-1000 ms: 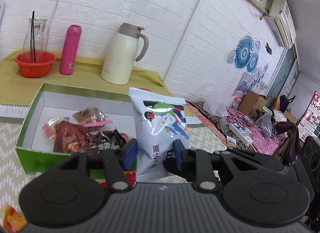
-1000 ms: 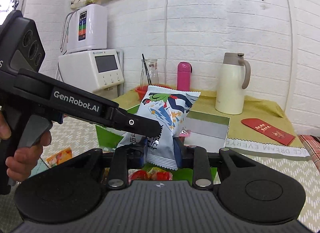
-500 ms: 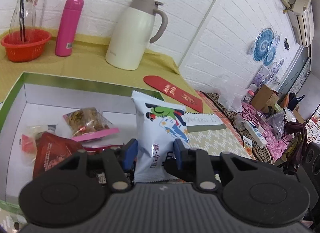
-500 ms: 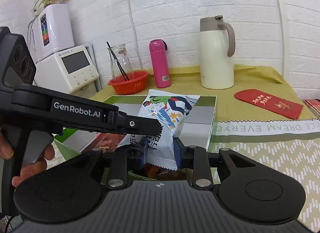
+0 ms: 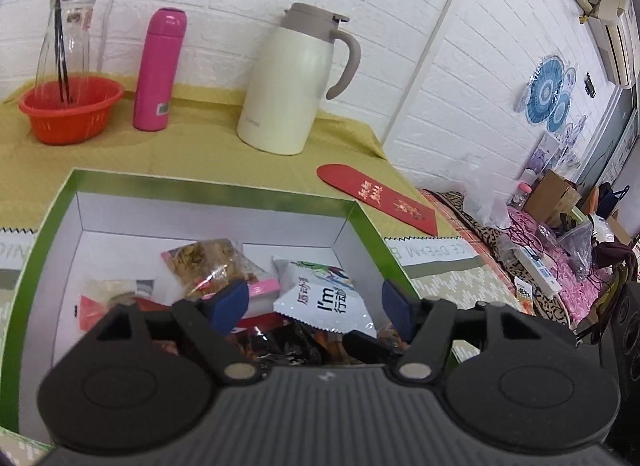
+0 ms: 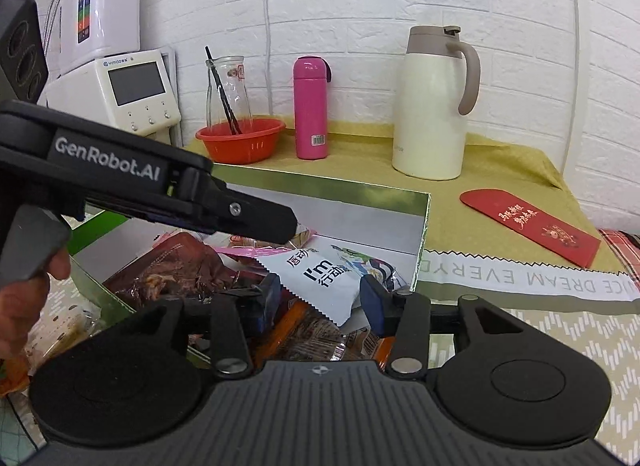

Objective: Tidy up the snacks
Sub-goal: 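Withdraw the right tool toward the clear pack of red sausage sticks, then grasp the sausage pack's barcode end with the right gripper while the left grips its other end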

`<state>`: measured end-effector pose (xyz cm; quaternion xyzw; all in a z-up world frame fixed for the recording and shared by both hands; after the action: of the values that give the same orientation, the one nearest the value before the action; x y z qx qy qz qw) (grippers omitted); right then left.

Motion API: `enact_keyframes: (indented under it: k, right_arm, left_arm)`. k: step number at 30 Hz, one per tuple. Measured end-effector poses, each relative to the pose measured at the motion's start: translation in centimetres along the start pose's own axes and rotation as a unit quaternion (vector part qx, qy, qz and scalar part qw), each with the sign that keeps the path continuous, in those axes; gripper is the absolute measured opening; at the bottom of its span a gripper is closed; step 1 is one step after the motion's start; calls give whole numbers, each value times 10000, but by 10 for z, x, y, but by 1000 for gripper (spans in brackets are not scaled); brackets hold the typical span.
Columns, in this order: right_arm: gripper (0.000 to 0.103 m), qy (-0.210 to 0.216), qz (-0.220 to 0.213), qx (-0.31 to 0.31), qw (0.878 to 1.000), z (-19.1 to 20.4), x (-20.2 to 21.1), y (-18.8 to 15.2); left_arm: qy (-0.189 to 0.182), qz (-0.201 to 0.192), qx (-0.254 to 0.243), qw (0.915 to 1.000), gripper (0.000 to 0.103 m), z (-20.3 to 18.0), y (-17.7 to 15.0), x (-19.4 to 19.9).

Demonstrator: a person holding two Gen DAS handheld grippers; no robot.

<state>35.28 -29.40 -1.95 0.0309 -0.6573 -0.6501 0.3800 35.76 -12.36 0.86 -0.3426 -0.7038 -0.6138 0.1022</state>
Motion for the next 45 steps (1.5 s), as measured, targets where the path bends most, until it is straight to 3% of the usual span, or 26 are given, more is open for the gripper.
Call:
enact_keyframes:
  k: [2, 4, 5, 8, 11, 19, 29, 35, 39, 45]
  right_arm:
    - [95, -31, -24, 4, 10000, 2, 4, -1]
    - [103, -24, -108, 69, 9999, 6, 12, -1]
    - [103, 4, -132, 111, 9999, 9, 17, -1]
    - [103, 8, -224, 267, 9994, 20, 33, 2]
    - [103, -11, -253, 465, 9986, 29, 47, 4]
    - [103, -80, -234, 533, 9983, 45, 87, -3]
    - [103, -5, -117, 750, 9971, 67, 137, -42]
    - [103, 48, 235, 666, 9975, 67, 141, -72]
    - [103, 111, 486, 404, 9979, 62, 130, -86]
    - [103, 76, 702, 1, 9975, 50, 114, -99]
  left_arm:
    - [68, -81, -18, 9999, 71, 0, -2, 7]
    - [129, -155, -40, 9998, 73, -1, -5, 16]
    - [166, -192, -34, 9997, 74, -1, -7, 21]
    - [440, -300, 79, 9985, 87, -1, -12, 36]
    - [580, -389, 54, 9975, 88, -4, -18, 53]
    - [521, -388, -71, 9979, 88, -14, -40, 101]
    - [510, -299, -79, 9982, 88, -20, -95, 152]
    - [449, 32, -21, 9990, 88, -15, -147, 160]
    - [504, 260, -242, 9981, 88, -12, -177, 163]
    - [403, 325, 16, 9987, 88, 1, -191, 175]
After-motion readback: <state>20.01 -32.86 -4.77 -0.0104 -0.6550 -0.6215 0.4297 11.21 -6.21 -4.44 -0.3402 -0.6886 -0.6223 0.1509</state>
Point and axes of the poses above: each gripper's, at about its wrist camera, not at the fingertips, and x roughly against the way its jaws point, z to its left, y to its top, the point moved 6 cm from there along -x, roughly the way its jaws point, and after that the axes turned 12 degrees about y, right-handed, at the moved point
